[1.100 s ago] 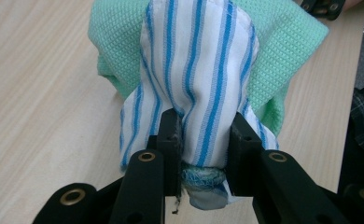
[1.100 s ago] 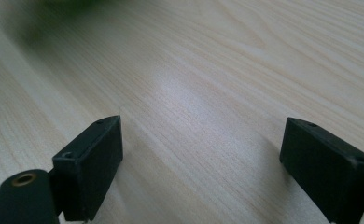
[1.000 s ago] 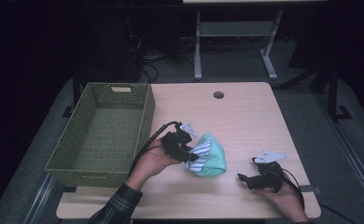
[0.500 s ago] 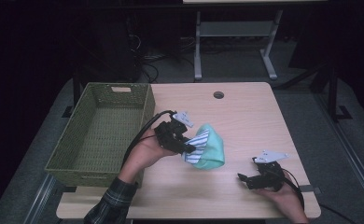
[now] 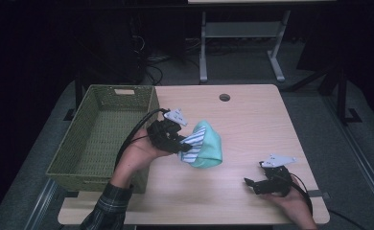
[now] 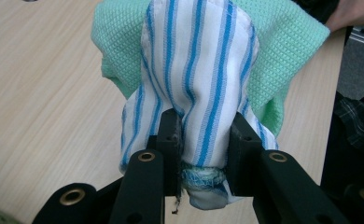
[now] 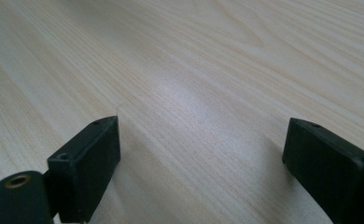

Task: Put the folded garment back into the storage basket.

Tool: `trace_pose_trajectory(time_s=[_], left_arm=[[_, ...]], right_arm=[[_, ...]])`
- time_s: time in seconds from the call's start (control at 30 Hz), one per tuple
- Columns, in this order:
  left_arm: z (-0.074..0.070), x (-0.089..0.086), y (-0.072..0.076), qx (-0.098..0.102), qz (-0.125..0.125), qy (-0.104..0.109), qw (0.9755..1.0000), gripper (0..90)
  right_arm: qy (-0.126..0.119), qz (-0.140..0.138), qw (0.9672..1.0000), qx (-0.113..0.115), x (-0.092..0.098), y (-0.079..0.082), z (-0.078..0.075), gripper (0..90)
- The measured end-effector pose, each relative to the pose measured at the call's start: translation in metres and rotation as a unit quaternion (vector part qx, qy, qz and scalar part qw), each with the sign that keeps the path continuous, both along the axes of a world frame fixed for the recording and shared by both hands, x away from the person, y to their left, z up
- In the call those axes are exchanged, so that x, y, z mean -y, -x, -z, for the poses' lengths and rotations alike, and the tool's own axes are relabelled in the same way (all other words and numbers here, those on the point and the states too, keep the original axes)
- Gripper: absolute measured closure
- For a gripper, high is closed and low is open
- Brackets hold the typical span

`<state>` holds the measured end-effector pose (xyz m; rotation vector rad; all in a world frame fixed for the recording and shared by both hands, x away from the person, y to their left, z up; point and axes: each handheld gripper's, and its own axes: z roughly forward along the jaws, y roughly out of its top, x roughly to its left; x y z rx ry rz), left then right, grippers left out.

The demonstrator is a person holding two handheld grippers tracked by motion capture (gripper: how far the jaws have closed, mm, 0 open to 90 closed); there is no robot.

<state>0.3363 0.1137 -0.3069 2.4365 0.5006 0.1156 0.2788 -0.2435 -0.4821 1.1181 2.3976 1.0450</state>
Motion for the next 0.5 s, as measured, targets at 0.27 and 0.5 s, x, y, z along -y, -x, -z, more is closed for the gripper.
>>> trace_pose_trajectory(time_s=[0.27,0.5], left_arm=[[-0.009,-0.021,-0.002,0.013,-0.023,0.014,0.9995,70.3],[-0.016,-0.04,-0.002,0.026,-0.051,0.02,0.9982,70.3]], right_arm=[[0.0,0.0,1.0,0.0,0.0,0.0,0.0,10.6],[0.0,0.0,1.0,0.0,0.0,0.0,0.0,10.6]])
